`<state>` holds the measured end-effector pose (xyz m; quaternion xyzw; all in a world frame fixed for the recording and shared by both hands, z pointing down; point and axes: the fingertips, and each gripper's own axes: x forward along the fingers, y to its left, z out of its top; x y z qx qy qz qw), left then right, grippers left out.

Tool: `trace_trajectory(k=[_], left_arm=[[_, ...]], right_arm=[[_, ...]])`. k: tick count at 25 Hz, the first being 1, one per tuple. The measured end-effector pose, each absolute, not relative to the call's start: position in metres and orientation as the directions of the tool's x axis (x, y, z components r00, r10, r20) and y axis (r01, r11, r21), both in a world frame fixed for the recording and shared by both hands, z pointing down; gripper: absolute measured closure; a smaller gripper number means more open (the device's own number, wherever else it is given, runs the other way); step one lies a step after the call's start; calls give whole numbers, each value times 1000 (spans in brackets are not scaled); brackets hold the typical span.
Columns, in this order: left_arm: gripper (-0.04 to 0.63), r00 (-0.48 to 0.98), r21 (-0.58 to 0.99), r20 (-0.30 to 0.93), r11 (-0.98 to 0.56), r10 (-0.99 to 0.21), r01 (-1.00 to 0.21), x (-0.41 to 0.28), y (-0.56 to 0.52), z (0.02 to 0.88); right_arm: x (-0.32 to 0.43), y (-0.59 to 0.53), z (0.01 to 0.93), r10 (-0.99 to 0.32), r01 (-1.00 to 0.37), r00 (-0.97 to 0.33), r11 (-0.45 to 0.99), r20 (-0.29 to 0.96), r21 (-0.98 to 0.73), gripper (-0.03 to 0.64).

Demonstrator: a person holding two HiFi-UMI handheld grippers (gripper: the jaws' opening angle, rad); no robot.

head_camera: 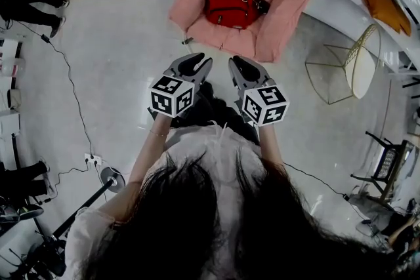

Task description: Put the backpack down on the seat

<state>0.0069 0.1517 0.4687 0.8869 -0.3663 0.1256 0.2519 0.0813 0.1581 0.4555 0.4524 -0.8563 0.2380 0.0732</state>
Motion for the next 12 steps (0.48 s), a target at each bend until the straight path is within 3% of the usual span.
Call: trace_trajectory(k=[12], left_arm=[[483,705,332,389,-624,-593,-708,15,161,459]], right_arm=[[86,168,446,-744,-806,-587,497,321,-323,560]])
